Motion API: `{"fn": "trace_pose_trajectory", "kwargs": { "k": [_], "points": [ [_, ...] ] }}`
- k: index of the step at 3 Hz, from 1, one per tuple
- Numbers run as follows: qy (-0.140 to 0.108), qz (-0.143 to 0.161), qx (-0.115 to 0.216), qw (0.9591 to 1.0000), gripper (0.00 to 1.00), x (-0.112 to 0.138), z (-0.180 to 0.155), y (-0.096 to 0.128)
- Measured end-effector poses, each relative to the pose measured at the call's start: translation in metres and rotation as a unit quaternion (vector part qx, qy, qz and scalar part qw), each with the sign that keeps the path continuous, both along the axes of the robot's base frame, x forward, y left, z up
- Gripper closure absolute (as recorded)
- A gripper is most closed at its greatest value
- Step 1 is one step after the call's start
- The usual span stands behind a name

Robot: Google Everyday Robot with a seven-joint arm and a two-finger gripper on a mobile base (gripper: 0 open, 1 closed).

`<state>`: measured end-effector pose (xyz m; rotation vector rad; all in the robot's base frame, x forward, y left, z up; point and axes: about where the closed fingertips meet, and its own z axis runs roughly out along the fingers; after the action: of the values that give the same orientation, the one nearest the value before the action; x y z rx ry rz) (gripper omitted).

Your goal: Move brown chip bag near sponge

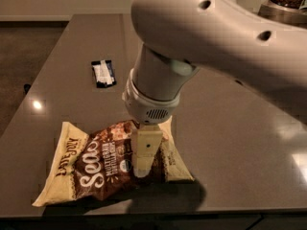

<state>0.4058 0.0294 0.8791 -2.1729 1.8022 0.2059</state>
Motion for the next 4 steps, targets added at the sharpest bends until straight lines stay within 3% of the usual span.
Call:
{"fn": "trace_pose_trajectory", "kwargs": {
  "k": [1,3,4],
  "points": [
    [0.019,0.001,-0.027,0.9995,0.12,-0.002,-0.016,-0.005],
    [0.038,-0.007,-0.057,0.9976,0.57,-0.002,-0.025,-0.016],
    [0.031,-0.020,-0.057,0.9977,0.80,0.014,-0.013,-0.022]
  ]
}}
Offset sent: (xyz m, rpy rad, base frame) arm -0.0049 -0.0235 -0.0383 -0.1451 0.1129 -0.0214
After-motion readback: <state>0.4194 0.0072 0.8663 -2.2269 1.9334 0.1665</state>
